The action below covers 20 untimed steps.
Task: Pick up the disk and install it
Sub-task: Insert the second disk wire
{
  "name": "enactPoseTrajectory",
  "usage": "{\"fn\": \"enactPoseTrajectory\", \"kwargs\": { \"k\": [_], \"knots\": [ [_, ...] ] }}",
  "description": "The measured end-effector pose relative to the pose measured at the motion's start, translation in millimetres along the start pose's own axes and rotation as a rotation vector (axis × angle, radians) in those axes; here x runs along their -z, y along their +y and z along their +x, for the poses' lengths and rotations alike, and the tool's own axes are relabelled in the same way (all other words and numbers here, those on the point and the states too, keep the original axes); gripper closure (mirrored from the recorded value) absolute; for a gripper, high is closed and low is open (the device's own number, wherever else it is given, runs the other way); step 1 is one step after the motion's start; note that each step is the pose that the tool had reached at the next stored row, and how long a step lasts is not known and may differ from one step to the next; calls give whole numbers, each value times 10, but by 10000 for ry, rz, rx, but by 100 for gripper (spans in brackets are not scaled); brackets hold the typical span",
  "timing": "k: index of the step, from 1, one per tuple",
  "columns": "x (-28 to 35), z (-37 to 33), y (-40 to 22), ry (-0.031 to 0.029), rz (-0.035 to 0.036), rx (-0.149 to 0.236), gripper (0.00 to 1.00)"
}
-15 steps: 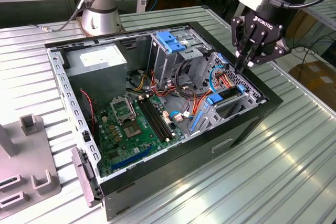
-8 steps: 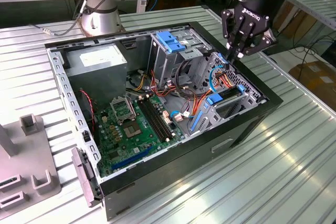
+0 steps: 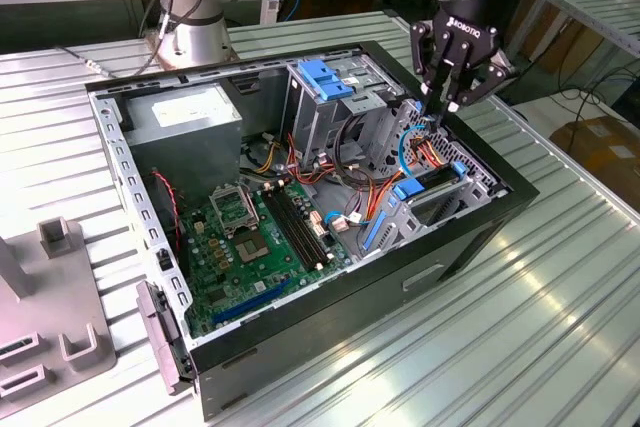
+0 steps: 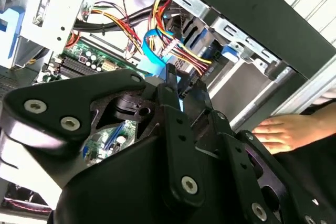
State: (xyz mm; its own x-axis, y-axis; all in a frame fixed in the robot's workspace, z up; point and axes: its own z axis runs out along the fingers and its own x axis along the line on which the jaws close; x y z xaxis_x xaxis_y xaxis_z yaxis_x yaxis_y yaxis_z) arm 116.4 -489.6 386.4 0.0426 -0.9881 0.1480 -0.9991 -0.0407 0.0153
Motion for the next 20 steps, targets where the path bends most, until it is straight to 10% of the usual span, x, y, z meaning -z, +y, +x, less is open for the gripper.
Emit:
{"fn": "enactPoseTrajectory", "kwargs": {
  "k": [5,11,17,20],
  "knots": [
    [-96,-65,44,19,64,48,67],
    [-162,-97,42,399,60,58,79],
    [-168,-108,42,509,55,58,78],
    [-167,-127,41,748,44,56,71]
  ]
}}
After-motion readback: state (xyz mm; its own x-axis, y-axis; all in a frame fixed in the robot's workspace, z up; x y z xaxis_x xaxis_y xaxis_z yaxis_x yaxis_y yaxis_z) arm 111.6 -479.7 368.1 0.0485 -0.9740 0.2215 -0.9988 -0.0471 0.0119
